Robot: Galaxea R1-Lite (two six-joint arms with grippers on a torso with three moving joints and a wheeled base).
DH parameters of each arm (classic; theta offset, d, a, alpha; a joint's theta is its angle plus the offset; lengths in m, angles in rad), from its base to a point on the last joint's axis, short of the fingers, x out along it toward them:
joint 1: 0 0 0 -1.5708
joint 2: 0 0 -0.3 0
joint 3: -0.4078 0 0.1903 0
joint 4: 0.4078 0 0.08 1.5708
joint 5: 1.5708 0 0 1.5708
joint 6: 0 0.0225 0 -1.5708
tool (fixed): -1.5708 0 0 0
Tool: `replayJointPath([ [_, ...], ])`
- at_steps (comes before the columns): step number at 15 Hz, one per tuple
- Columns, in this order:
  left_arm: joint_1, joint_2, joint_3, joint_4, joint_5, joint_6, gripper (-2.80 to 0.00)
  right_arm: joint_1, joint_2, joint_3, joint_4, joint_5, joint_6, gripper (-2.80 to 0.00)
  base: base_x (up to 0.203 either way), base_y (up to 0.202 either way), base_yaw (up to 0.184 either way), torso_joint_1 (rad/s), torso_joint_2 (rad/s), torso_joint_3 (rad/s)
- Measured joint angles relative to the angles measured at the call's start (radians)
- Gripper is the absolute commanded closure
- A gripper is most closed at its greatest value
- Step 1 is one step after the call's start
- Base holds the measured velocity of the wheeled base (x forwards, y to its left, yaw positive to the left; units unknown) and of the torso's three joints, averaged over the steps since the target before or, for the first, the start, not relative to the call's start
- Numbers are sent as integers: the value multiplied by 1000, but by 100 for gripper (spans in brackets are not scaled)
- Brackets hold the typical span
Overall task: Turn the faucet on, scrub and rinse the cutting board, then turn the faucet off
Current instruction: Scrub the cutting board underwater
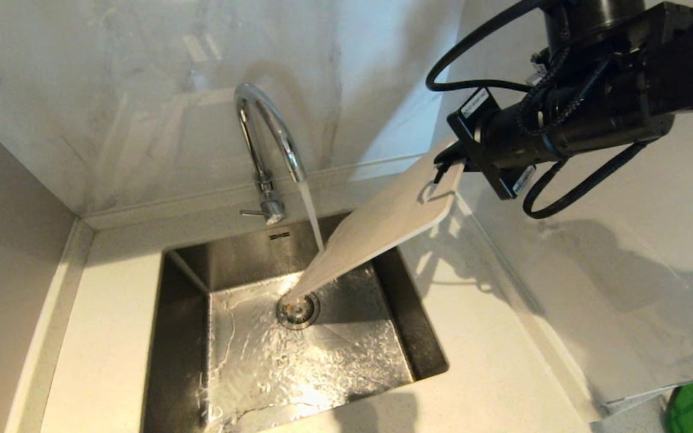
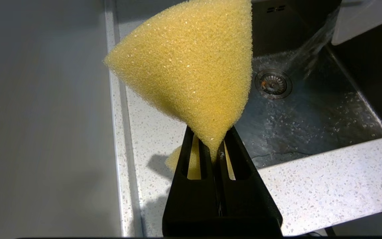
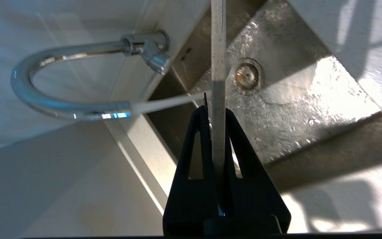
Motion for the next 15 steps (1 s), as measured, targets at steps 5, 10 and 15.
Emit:
replayJointPath([
  [5,0,0,0,0,0,0,0,0,106,-2,-92,24,5,0,0,0,0,0,0,0],
  [10,0,0,0,0,0,0,0,1,189,-12,-130,57,3,0,0,0,0,0,0,0],
  [15,0,0,0,0,0,0,0,3,203,-18,-121,58,2,0,0,0,0,0,0,0],
])
